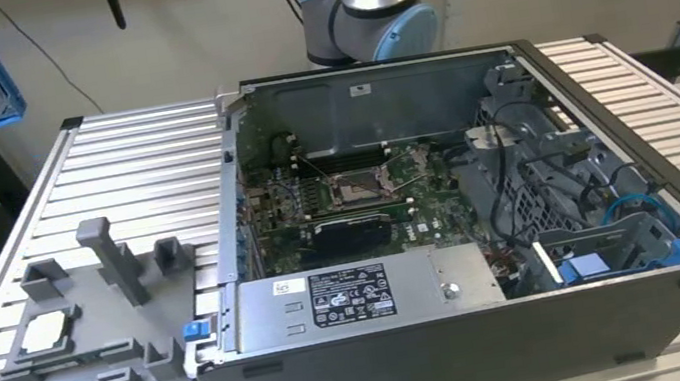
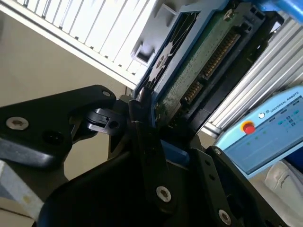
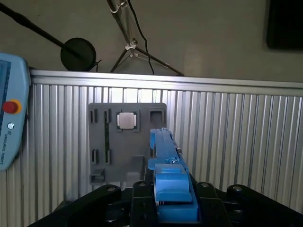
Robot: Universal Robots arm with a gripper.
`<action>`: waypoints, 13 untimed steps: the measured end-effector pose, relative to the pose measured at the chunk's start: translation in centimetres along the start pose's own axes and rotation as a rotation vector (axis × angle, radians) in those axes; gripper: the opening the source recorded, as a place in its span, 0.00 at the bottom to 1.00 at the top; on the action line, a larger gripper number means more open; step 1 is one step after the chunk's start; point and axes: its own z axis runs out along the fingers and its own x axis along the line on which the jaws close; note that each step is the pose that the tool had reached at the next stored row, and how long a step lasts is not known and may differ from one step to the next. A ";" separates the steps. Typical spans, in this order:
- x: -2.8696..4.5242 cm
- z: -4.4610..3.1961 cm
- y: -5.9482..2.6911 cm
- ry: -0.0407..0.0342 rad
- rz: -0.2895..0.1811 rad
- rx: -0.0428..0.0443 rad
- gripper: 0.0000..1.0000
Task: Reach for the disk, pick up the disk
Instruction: 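Pick up the disk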
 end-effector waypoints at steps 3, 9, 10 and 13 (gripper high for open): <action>-0.01 -0.58 -0.01 0.0000 0.000 0.0000 0.00; -0.01 -1.05 -0.03 -0.0001 0.000 0.0001 0.00; -0.01 -1.05 -0.07 -0.0001 0.000 0.0001 0.00; -0.01 -1.05 -0.33 0.0000 0.000 0.0000 0.00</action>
